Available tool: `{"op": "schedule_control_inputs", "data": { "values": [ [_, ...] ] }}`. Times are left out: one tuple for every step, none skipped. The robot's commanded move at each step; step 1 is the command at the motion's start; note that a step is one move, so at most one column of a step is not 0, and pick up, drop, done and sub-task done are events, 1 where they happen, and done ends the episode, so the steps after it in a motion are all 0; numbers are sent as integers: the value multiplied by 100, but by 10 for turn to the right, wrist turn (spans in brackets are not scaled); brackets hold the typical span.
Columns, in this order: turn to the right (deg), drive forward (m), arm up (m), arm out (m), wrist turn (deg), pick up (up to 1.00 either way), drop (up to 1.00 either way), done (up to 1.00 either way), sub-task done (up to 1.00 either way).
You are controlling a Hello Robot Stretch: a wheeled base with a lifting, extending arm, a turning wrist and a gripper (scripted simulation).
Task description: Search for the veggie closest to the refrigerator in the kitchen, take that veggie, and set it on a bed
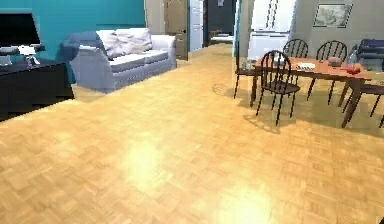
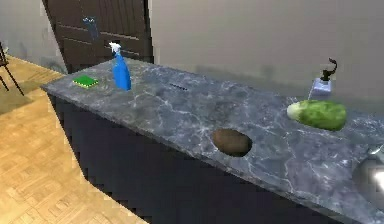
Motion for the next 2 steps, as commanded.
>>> {"op": "schedule_control_inputs", "data": {
  "values": [
    [0,100,0,0,0,0,0,0,0],
    [0,100,0,0,0,0,0,0,0]
  ]
}}
